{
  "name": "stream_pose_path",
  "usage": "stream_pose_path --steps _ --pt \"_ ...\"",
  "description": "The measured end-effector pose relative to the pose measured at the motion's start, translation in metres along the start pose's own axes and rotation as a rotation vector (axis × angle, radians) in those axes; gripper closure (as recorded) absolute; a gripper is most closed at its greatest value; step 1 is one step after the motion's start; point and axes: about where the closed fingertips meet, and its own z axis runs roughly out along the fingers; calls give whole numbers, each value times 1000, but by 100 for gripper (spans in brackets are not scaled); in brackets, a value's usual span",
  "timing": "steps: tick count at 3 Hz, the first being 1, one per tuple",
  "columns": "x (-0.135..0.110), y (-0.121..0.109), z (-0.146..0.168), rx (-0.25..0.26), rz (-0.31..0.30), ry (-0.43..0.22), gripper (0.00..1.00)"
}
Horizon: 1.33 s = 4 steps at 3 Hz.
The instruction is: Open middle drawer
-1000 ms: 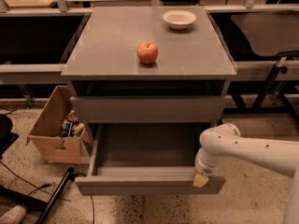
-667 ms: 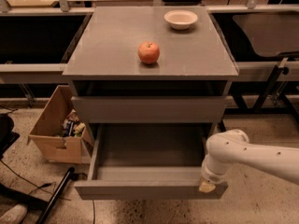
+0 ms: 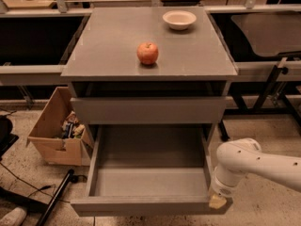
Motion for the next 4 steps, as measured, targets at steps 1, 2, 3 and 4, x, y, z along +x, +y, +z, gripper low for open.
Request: stream_pose_path --steps 1,2,3,4 --pt "0 0 0 0 0 0 81" --pt "0 0 0 0 0 0 58" --pt "0 0 0 0 0 0 35" --pt "0 0 0 0 0 0 11"
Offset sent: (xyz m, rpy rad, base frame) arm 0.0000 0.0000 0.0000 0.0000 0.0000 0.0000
